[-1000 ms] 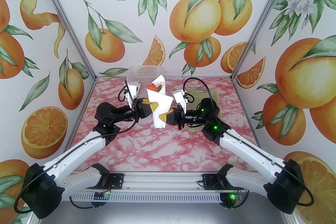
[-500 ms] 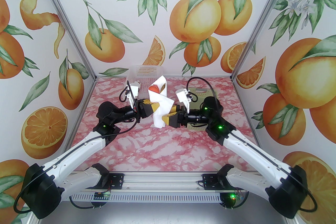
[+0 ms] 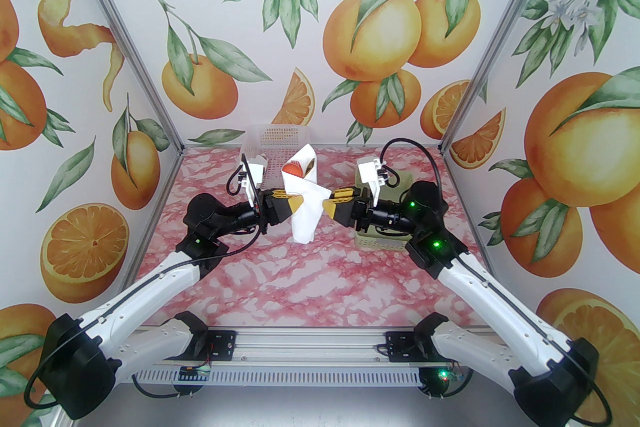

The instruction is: Place the utensils on the paper napkin and roll it up

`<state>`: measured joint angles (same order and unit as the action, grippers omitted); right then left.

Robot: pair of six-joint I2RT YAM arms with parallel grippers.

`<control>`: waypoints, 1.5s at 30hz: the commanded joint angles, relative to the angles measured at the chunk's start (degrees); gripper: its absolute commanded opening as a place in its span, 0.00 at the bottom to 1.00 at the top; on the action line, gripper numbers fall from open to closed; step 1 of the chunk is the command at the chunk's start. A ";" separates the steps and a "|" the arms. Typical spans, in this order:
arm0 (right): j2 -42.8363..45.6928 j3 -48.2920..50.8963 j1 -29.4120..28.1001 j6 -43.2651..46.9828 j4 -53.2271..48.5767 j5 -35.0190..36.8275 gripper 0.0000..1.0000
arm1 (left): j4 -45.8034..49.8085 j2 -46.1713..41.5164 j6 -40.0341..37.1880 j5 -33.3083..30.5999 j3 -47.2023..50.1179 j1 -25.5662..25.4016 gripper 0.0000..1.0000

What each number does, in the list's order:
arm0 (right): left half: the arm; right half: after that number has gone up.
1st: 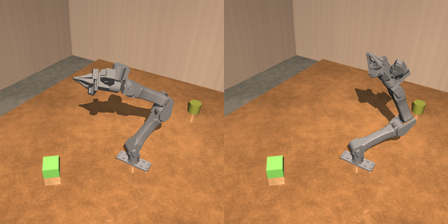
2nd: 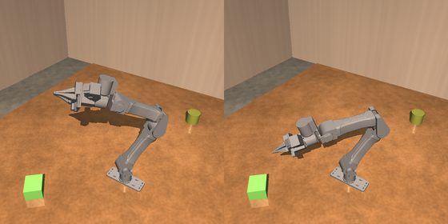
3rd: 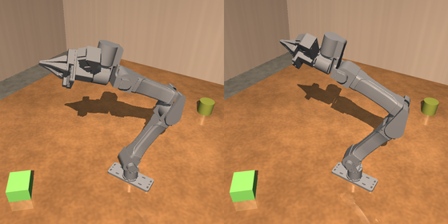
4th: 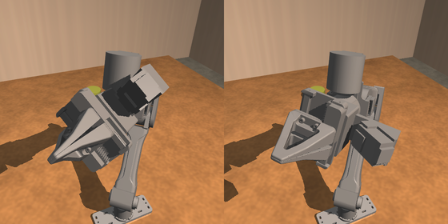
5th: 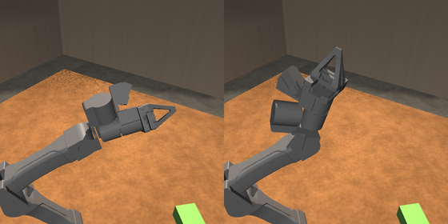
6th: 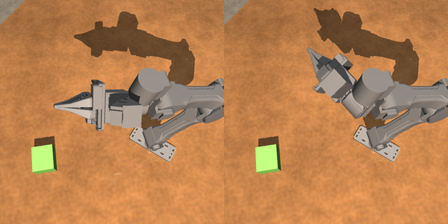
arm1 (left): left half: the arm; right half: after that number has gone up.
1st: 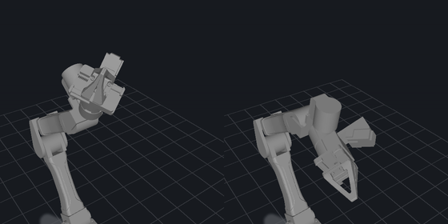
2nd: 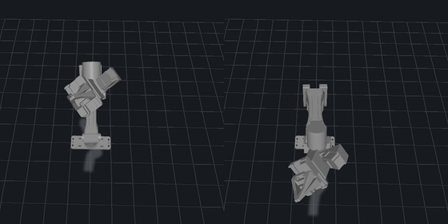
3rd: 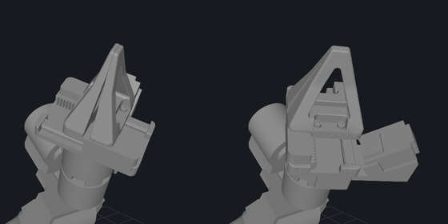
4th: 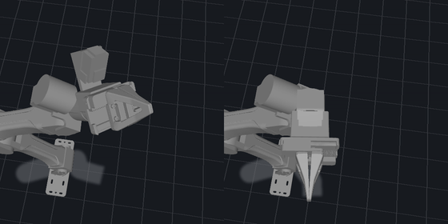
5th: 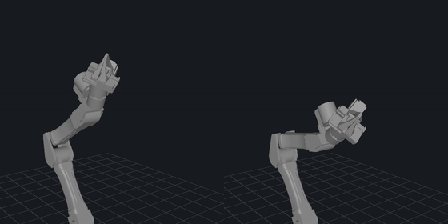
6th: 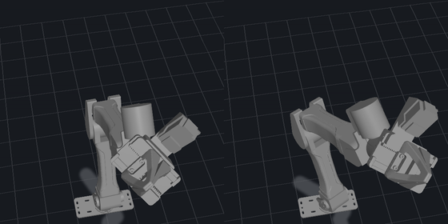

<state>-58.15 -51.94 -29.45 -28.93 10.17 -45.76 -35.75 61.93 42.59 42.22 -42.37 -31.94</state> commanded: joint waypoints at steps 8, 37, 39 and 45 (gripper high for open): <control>-0.41 -1.66 4.30 -0.94 -0.75 1.93 0.00 | -0.72 -1.73 -1.19 -0.82 -1.07 -0.12 0.00; -2.70 -4.66 -4.23 -2.31 -5.43 4.10 0.36 | 10.70 -1.02 -7.61 -10.83 -2.35 -0.15 0.00; -3.87 -4.52 -4.26 -1.62 -5.60 5.48 0.36 | 10.47 -1.39 -7.50 -10.82 -2.20 -0.14 0.00; -7.06 -4.49 -4.55 -1.61 -5.09 5.74 0.35 | 10.01 -1.47 -7.12 -10.30 -2.19 -0.14 0.00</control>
<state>-64.58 -55.53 -33.54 -30.59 3.11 -41.28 -22.94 61.01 34.68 31.14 -42.52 -32.27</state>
